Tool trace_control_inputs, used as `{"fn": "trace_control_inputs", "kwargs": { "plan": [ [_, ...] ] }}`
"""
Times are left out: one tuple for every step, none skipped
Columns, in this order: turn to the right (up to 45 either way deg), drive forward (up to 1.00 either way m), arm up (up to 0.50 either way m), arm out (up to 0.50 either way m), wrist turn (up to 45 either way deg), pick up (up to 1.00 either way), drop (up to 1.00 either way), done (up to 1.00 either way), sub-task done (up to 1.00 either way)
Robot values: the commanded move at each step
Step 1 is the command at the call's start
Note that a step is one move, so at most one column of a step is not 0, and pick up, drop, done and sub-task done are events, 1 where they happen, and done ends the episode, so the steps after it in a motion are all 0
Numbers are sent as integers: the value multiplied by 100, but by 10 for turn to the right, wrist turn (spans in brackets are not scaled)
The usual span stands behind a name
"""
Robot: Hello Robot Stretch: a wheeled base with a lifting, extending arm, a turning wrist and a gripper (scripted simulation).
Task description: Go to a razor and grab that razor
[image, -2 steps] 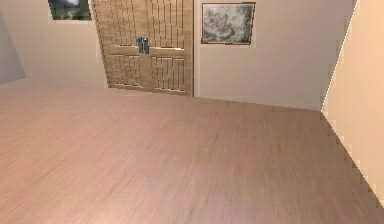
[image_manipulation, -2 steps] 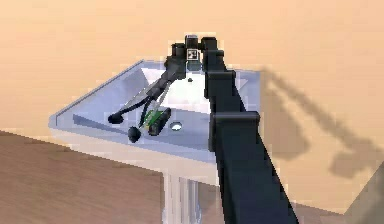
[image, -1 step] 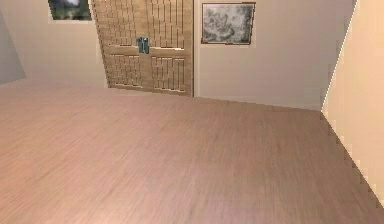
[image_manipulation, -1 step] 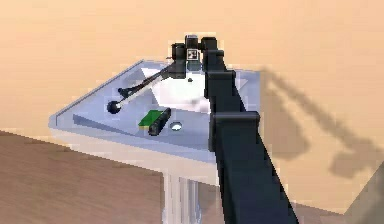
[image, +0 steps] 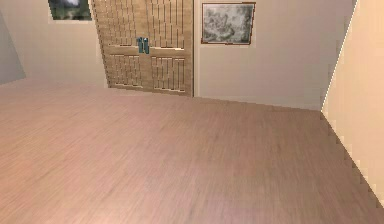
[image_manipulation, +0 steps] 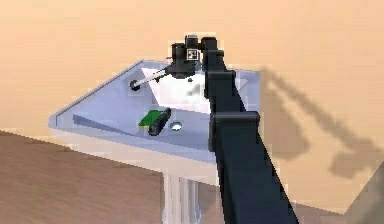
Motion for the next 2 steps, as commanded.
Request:
{"fn": "trace_control_inputs", "kwargs": {
  "plan": [
    [0,0,-22,0,0,0,0,0,0],
    [0,0,0,0,0,100,0,0,0]
  ]
}}
